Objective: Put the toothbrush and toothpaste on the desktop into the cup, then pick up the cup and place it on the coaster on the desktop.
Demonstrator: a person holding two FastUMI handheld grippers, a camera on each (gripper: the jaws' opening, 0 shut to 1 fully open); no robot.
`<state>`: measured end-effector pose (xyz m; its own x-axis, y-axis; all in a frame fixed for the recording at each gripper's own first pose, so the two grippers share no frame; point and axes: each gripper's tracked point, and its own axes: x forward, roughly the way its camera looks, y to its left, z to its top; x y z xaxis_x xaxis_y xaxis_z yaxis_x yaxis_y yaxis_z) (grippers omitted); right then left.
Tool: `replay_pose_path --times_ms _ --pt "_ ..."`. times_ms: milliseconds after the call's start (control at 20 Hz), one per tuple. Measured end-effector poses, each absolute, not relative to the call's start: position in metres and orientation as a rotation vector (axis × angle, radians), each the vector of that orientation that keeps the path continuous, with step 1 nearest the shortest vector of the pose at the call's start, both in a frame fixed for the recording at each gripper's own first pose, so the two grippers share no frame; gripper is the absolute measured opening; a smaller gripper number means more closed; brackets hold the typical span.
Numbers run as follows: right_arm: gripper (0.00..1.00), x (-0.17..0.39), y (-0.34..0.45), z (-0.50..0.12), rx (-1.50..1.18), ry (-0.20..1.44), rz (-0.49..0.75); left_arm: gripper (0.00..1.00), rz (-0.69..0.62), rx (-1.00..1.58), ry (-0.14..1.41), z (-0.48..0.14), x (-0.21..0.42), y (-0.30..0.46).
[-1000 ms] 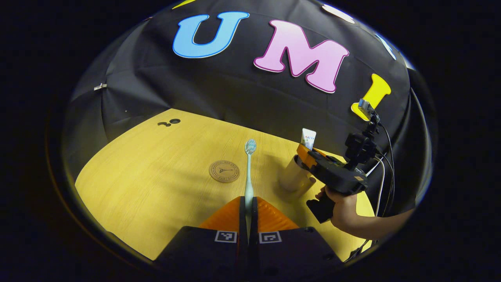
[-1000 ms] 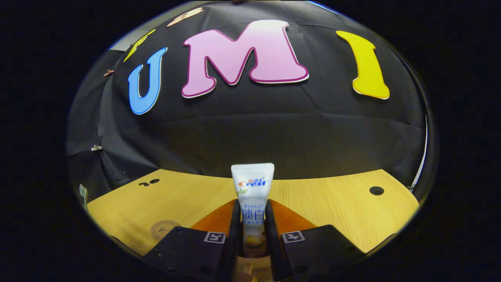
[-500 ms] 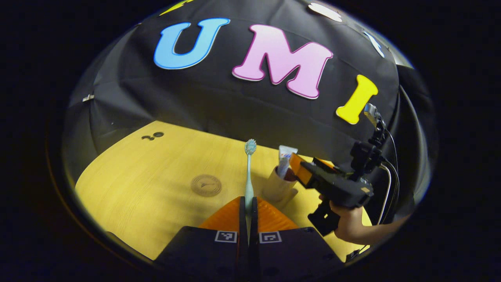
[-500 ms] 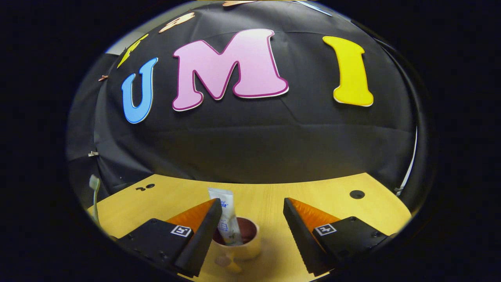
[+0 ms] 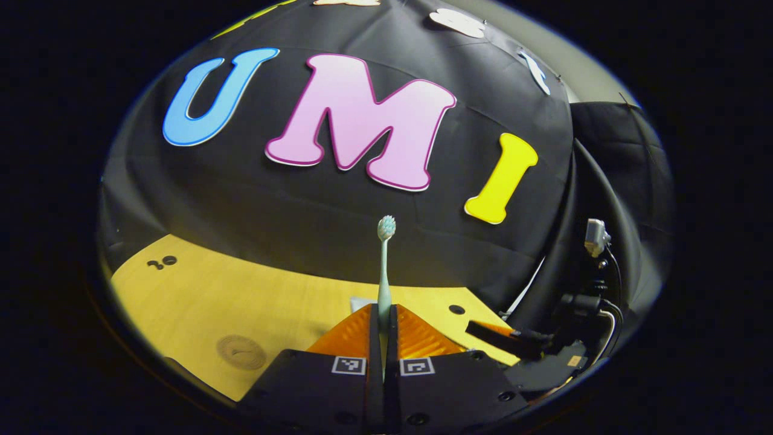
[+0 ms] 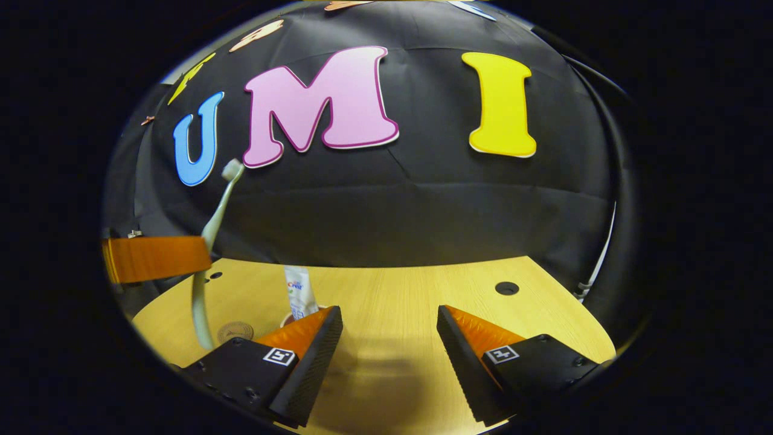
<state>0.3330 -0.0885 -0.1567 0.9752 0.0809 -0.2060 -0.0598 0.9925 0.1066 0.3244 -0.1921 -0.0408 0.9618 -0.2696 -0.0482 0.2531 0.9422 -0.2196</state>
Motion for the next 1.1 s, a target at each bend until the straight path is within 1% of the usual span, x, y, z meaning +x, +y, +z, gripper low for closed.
replay_pose_path --times_ms 150,350,500,600,850,1100 --pt "0.97 0.321 -0.102 -0.168 0.101 0.249 0.063 0.06 -0.291 -0.201 0.035 -0.047 0.348 -0.210" --pt "0.96 0.312 -0.116 -0.180 0.085 0.291 0.057 0.06 -0.322 -0.100 -0.012 -0.071 0.373 -0.229" --pt "0.97 0.309 -0.122 -0.186 0.068 0.303 0.053 0.06 -0.328 -0.034 -0.015 -0.096 0.385 -0.236" --pt "0.97 0.307 -0.120 -0.189 0.066 0.313 0.060 0.06 -0.327 0.005 -0.033 -0.102 0.388 -0.235" --pt "0.97 0.300 -0.101 -0.195 0.044 0.328 0.115 0.06 -0.326 0.054 -0.080 -0.102 0.389 -0.236" --pt "0.97 0.292 -0.083 -0.205 0.042 0.357 0.154 0.06 -0.317 0.063 -0.135 -0.083 0.390 -0.233"
